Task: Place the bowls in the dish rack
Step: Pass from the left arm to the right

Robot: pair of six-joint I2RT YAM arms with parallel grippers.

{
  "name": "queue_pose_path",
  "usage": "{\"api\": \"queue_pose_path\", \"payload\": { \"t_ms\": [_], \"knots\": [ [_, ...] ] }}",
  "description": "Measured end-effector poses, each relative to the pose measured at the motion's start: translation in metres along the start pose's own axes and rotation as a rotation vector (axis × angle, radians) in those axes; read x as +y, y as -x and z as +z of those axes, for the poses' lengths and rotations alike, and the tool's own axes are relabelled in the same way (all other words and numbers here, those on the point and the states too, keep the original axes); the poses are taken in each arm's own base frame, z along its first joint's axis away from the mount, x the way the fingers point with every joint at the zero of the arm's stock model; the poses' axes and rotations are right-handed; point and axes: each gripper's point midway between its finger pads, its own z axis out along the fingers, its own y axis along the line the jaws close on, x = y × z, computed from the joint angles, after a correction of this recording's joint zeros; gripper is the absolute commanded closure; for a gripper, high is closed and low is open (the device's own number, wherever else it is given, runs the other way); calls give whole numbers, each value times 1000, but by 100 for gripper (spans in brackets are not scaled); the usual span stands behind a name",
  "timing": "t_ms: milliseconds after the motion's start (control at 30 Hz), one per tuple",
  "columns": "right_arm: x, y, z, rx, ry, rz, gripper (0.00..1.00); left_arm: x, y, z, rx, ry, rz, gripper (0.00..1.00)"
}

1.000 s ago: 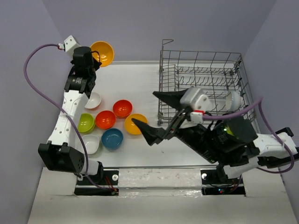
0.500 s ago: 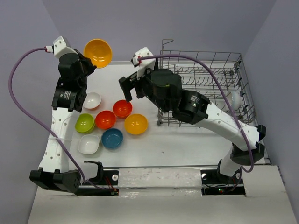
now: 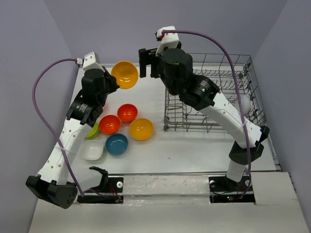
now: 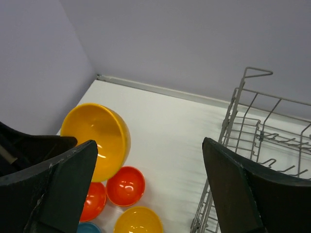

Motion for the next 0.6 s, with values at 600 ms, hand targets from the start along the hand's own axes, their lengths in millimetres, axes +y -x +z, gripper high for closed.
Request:
{"api": "queue_pose_path", "payload": {
  "t_ms": [600],
  "knots": [
    [-46, -74, 36, 216, -10, 50, 28, -44, -59, 10, 114, -51, 89, 100]
  ]
}}
